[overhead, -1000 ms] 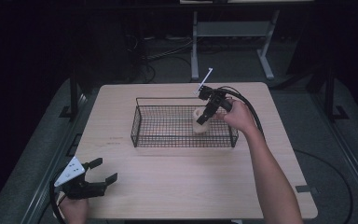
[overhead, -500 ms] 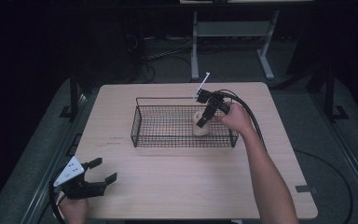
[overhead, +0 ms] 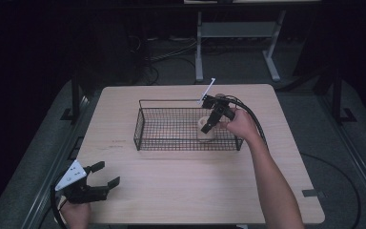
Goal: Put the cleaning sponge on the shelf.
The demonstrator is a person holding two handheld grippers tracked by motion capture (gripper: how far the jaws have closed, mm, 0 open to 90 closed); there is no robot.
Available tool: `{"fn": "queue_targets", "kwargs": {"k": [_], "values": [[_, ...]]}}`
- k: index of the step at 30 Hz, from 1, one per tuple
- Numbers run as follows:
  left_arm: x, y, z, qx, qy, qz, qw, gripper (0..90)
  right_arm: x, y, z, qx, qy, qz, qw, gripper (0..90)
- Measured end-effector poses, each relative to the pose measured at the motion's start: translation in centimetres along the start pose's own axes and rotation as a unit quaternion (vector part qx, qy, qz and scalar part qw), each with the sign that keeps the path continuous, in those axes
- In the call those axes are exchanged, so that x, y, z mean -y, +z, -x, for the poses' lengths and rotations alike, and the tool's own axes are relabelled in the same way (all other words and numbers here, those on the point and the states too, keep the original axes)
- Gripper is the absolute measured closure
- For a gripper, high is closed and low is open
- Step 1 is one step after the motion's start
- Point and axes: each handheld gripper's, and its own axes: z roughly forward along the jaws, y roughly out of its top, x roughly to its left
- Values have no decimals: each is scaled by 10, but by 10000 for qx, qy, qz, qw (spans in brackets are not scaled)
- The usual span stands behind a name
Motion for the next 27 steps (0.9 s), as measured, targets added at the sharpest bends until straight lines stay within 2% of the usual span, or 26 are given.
{"fn": "queue_targets", "kwargs": {"k": [8,27], "values": [[0,0,1,1,2,4,10000,137,7,5,3,10,38,29,10000,286],[-1,0,1,-5,-6,8,10000,137,8,5,4,20,51,32,10000,277]]}}
